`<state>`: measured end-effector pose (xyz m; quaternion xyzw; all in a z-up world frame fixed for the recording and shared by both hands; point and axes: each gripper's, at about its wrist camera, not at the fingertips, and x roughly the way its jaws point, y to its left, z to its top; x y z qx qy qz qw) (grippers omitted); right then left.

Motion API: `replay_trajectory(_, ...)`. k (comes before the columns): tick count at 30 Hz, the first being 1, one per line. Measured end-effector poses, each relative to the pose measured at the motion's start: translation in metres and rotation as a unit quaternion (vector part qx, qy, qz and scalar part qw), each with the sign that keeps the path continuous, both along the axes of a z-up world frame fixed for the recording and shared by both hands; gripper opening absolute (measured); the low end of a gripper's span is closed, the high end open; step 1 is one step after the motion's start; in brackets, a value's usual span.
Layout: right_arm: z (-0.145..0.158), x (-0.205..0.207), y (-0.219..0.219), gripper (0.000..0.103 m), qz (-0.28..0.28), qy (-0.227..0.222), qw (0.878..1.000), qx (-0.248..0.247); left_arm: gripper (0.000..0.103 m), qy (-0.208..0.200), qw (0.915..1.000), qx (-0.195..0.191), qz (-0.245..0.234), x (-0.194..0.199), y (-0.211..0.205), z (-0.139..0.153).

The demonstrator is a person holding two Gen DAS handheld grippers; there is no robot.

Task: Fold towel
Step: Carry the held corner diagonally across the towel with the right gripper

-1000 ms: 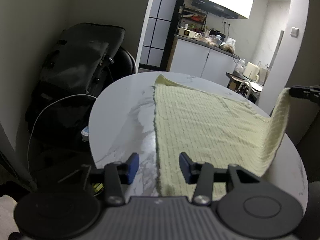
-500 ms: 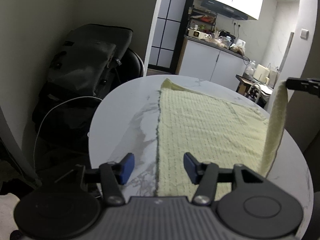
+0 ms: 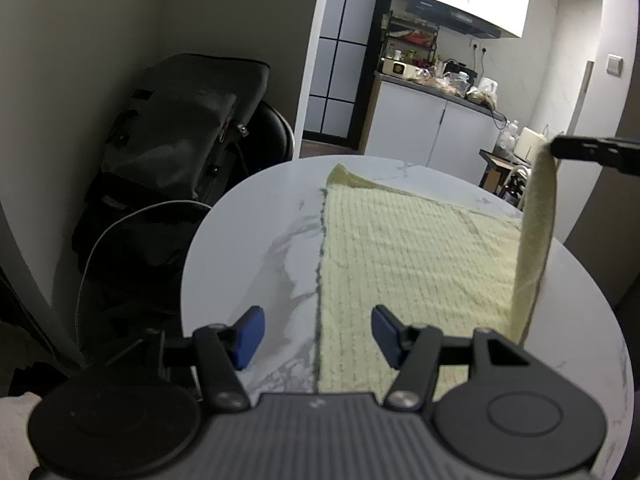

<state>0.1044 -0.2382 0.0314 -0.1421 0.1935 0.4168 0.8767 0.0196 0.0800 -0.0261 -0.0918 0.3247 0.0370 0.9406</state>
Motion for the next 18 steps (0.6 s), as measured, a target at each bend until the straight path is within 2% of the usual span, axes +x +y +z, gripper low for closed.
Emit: replay_trajectory(18, -0.006, 0.040, 0.054, 0.011, 0.023, 0.004, 1.000, -0.012, 0.063, 0.016, 0.9998, 0.004, 0.006, 0.007, 0.025, -0.003)
